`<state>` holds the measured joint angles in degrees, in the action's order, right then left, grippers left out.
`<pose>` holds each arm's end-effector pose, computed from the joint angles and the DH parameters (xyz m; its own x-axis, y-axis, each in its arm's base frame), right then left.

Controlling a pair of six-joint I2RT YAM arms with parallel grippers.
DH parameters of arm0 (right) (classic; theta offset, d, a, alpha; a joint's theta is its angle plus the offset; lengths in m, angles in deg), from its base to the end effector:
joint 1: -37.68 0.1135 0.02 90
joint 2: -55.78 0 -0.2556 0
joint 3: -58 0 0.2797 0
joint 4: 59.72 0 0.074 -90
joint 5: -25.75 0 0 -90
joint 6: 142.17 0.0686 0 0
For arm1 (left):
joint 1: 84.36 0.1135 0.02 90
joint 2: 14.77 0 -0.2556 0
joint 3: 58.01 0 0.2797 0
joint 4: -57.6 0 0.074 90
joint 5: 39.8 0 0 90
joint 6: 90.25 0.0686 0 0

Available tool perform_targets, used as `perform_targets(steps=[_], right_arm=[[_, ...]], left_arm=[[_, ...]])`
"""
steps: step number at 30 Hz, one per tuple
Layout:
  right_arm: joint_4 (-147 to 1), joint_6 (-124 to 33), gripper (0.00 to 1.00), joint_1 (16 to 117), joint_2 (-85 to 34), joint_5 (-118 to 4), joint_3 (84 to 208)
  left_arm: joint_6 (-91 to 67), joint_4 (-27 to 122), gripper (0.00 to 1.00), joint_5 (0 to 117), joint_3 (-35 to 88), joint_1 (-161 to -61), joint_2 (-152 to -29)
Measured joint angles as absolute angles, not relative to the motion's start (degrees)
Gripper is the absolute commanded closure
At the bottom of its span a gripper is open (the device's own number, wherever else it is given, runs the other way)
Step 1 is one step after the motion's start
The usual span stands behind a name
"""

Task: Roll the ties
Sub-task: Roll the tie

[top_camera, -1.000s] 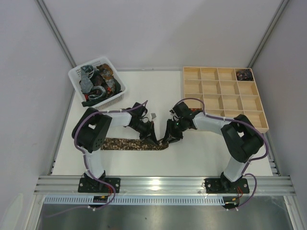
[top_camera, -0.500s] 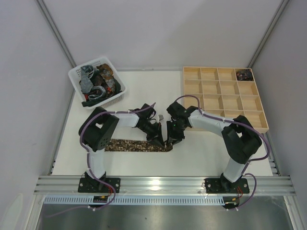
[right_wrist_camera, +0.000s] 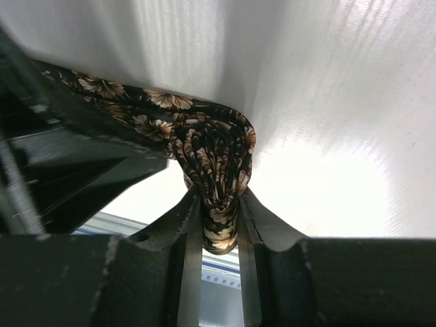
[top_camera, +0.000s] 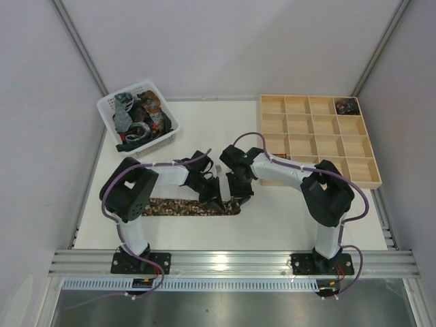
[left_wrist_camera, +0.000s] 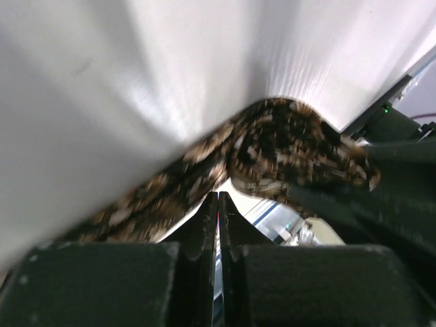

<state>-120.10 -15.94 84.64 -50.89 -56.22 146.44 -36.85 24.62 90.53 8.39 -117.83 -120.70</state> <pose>0.2571 0.2894 0.1317 -0.9786 -0.1904 -0.0784 -0.2035 0.9523 0.2272 0.2623 -0.2267 0.0608 -0.9861 0.1071 0.1268 -0.0066 0.7380 -0.6747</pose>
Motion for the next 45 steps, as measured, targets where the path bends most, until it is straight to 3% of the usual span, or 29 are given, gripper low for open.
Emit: perform_targets(steps=[8,30,45], right_arm=[[-122.85,-14.69,1.0,87.09,-54.54,-59.87,151.79],[-121.04,-14.3,0.98,87.29,-53.23,-60.57,151.82],[-115.64,-12.99,1.0,86.87,-53.29,-57.29,147.95]], left_arm=[[-36.88,24.92,0.94,88.76,3.04,-114.16,-113.68],[-37.95,25.32,0.97,92.81,15.19,-116.89,-126.88],[-36.15,21.66,0.91,87.54,13.66,-117.46,-123.72]])
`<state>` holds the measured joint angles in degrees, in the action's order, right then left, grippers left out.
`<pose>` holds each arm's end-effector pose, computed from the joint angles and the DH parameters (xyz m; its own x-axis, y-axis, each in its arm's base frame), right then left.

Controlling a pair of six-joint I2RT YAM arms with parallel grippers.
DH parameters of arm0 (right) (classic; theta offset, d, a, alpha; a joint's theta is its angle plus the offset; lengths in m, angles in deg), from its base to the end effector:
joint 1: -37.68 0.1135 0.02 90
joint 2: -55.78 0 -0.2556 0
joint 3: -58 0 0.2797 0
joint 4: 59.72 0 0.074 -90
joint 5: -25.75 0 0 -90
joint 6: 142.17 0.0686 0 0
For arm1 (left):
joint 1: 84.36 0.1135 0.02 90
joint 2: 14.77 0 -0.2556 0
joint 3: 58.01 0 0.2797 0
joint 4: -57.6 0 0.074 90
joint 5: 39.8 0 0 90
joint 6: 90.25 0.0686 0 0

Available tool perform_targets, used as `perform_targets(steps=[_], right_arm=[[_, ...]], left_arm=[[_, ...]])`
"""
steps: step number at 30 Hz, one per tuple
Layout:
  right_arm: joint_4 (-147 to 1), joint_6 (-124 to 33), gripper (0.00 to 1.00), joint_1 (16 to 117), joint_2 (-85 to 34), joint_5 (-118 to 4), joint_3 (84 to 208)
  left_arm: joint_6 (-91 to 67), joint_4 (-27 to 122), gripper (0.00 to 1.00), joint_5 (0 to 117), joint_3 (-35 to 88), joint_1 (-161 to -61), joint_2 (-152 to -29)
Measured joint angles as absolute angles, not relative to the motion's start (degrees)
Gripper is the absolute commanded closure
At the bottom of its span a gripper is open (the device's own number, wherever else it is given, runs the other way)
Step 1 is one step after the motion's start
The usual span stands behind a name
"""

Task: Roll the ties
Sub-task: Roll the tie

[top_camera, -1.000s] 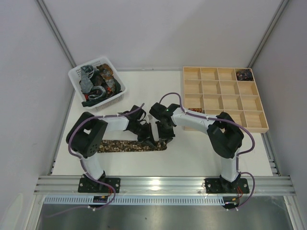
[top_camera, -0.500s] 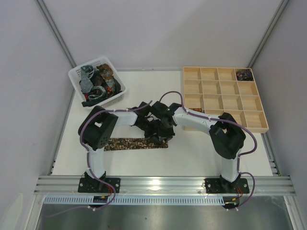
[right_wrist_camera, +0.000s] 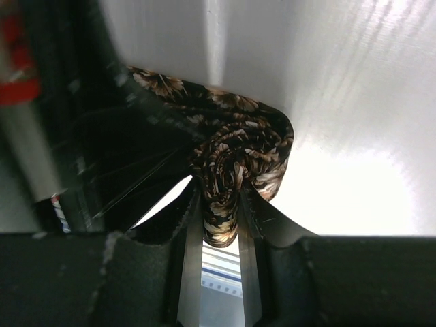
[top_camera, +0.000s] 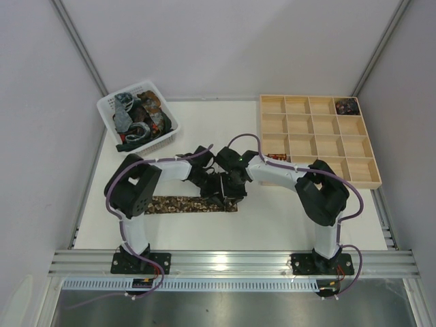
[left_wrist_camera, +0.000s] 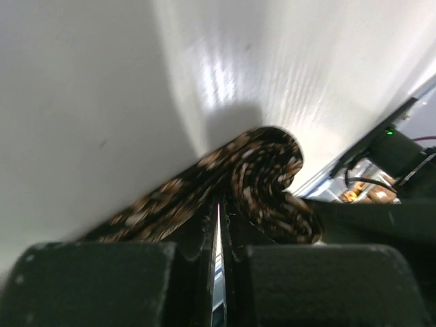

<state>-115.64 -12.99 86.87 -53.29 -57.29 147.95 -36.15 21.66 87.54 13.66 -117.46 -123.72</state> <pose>0.2580 0.3116 0.1262 -0.9770 -0.1719 -0.1261 -0.1993 0.9465 0.2538 0.2811 -0.2329 0.0628 -0.9903 0.0891 0.1067 0.0002 0.7686 -0.6397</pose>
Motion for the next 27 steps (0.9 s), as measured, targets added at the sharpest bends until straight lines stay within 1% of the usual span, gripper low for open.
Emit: perform_targets(steps=[7,11,14,15,17,18,20,23,27], right_arm=[[-113.1,-11.63,1.0,86.83,-53.47,-56.02,147.23],[-112.93,-11.63,0.94,86.83,-54.12,-55.43,147.82],[-112.88,-11.65,0.86,86.78,-55.13,-54.36,148.93],[-112.84,-11.65,0.76,86.74,-55.44,-54.01,149.28],[-112.51,-11.68,0.67,86.67,-55.92,-53.12,149.76],[-112.29,-11.68,0.61,86.67,-56.09,-52.63,149.94],[-111.77,-11.68,0.56,86.7,-56.2,-51.7,150.07],[-111.18,-11.7,0.51,86.7,-56.2,-50.69,150.31],[-111.14,-11.74,0.49,86.81,-56.2,-50.19,150.57]], left_arm=[[-34.23,19.09,0.92,84.28,9.4,-115.67,-118.08],[-33.31,17.56,0.94,82.88,7.3,-113.59,-114.93],[-32.79,17.51,0.95,81.94,6.25,-112.15,-113.77],[-32.68,17.58,0.96,81.75,5.97,-111.85,-113.77],[-32.42,17.6,0.98,81.48,5.27,-111.43,-113.92],[-32.22,17.71,0.98,81.44,4.99,-111.41,-114.1],[-32.24,18.04,0.98,82.1,4.48,-111.37,-114.43],[-32.24,18.71,0.98,82.58,4.07,-111.32,-114.43],[-32.24,19.13,0.98,83.17,3.85,-111.32,-114.43]])
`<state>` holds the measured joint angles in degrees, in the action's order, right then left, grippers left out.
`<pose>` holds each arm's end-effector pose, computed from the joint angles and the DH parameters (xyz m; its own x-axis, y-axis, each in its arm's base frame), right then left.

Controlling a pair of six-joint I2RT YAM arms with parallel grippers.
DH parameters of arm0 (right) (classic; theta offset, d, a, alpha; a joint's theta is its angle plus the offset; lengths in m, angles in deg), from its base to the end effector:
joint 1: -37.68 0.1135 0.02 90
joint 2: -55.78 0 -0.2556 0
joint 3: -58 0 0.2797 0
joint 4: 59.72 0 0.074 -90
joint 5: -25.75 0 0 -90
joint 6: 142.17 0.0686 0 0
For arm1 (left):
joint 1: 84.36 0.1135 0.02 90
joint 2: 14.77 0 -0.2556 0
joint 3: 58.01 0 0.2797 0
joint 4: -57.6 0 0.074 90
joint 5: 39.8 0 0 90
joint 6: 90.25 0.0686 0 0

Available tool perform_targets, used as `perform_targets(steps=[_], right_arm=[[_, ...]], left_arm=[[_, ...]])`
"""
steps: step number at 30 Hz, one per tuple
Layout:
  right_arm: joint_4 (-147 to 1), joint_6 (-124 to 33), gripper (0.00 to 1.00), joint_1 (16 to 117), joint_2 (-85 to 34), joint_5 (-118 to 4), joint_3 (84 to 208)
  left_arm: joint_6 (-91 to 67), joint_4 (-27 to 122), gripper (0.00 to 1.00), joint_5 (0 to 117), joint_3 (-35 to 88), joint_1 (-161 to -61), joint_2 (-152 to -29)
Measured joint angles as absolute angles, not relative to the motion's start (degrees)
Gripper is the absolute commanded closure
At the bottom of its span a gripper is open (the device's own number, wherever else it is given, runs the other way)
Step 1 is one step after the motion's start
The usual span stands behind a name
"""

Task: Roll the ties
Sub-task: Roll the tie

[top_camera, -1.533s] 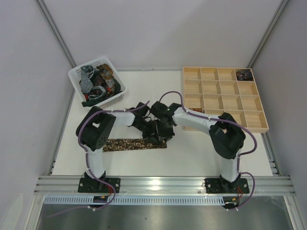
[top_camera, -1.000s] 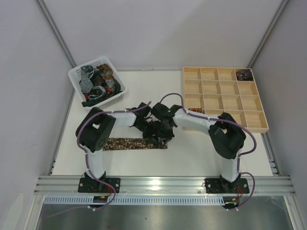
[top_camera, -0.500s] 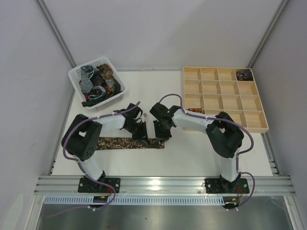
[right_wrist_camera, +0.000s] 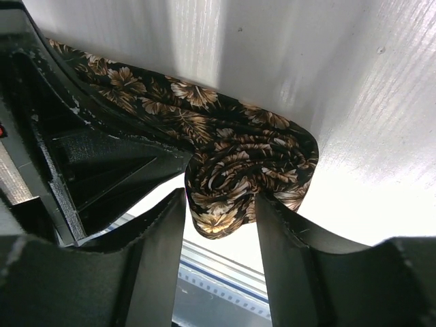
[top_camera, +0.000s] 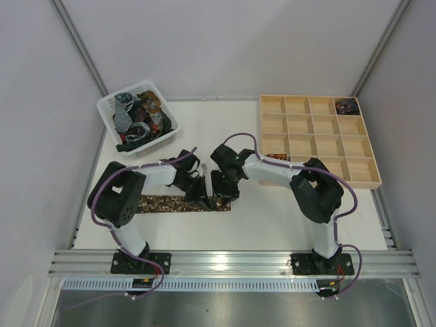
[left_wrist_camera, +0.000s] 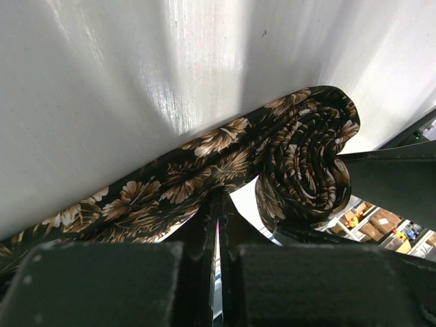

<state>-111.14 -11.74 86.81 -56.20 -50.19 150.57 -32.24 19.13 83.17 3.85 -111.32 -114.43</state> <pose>0.2659 0.3328 0.1248 -0.9800 -0.1712 -0.1011 -0.1973 0.9005 0.3876 0.2639 -0.1761 0.0663 -0.9969 0.0084 0.0788 -0.0385 0.8179 -0.5741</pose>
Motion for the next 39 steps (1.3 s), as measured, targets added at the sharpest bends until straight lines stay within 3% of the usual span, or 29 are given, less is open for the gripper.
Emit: perform_targets(steps=[11,23,39], right_arm=[[-108.64,-12.51,0.44,86.83,-53.34,-48.48,149.06],[-99.95,-13.18,0.48,85.3,-48.84,-42.03,143.23],[-88.69,-11.7,0.51,84.6,-57.25,-32.55,144.03]], left_arm=[[-32.18,16.81,0.94,81.13,4.0,-111.17,-113.4],[-32.15,8.35,0.88,76.04,4.88,-110.32,-105.01],[-32.33,5.43,0.91,74.62,5.73,-106.45,-98.93]])
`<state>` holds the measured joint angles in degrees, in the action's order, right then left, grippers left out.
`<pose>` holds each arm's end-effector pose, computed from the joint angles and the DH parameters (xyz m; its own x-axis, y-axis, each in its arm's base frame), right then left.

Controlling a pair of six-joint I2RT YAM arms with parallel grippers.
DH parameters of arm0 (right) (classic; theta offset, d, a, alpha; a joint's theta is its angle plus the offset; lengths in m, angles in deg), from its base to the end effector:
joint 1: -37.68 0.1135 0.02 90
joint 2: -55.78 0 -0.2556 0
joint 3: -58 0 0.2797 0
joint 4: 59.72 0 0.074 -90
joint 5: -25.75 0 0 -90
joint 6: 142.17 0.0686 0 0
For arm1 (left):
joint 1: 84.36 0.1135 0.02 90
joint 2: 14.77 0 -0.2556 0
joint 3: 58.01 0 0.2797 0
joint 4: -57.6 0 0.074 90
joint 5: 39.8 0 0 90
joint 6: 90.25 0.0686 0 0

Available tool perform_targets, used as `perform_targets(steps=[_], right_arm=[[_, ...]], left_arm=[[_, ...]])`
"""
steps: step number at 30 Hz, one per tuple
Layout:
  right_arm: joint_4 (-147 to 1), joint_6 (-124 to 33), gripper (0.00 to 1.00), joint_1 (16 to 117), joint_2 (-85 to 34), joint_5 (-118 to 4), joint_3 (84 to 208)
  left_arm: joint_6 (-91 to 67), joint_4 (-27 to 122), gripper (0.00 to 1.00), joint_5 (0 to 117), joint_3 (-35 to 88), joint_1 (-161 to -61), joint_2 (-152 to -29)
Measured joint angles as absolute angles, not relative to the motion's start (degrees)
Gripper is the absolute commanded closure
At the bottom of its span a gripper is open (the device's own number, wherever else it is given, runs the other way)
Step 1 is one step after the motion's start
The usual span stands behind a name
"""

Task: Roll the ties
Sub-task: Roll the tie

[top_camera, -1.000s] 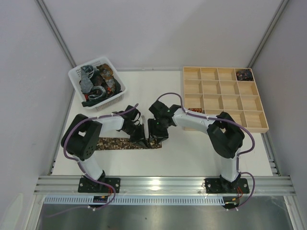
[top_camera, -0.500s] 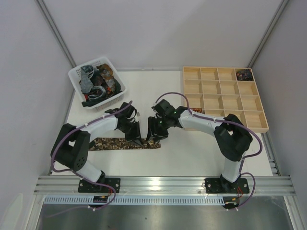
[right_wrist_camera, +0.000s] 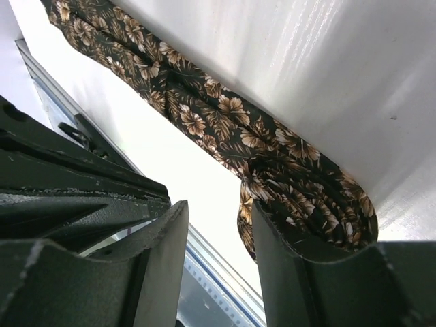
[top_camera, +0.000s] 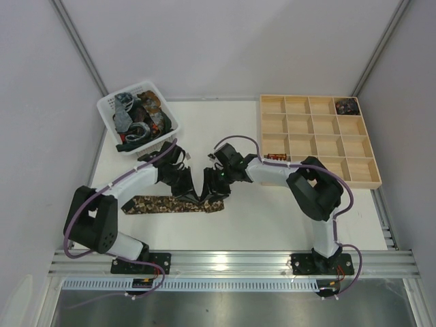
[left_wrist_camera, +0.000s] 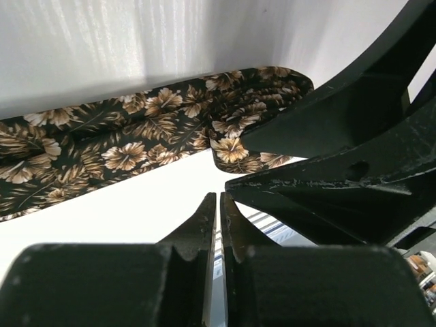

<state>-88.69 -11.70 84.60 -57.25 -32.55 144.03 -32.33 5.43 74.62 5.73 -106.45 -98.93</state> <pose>0.2764 0.3484 0.1121 -0.9643 -0.2227 -0.1431 -0.2582 0.6716 0.6945 0.2645 -0.1379 0.1400 -0.9919 -0.1193 -0.0440 -0.0823 0.8660 -0.4932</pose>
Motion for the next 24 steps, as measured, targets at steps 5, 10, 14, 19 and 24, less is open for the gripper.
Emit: perform_targets(steps=[5,10,14,19,24], right_arm=[[-90.28,-13.51,0.35,83.22,-53.47,-33.44,144.03],[-94.26,-17.77,0.26,80.51,-45.73,-34.6,144.51],[-94.22,-20.59,0.26,77.17,-41.78,-32.57,141.87],[-93.58,-21.86,0.26,74.46,-41.69,-29.95,133.28],[-89.24,-21.27,0.28,74.57,-43.96,-26.82,128.93]], left_arm=[[-33.03,7.92,0.91,77.83,4.72,-106.32,-98.56],[-33.9,11.63,0.91,82.27,4.77,-106.4,-100.57],[-34.76,13.27,0.91,85.44,5.99,-107.17,-104.42],[-35.74,15.83,0.91,88.63,7.43,-109.11,-107.98],[-36.29,17.34,0.91,89.86,7.41,-109.55,-109.81]])
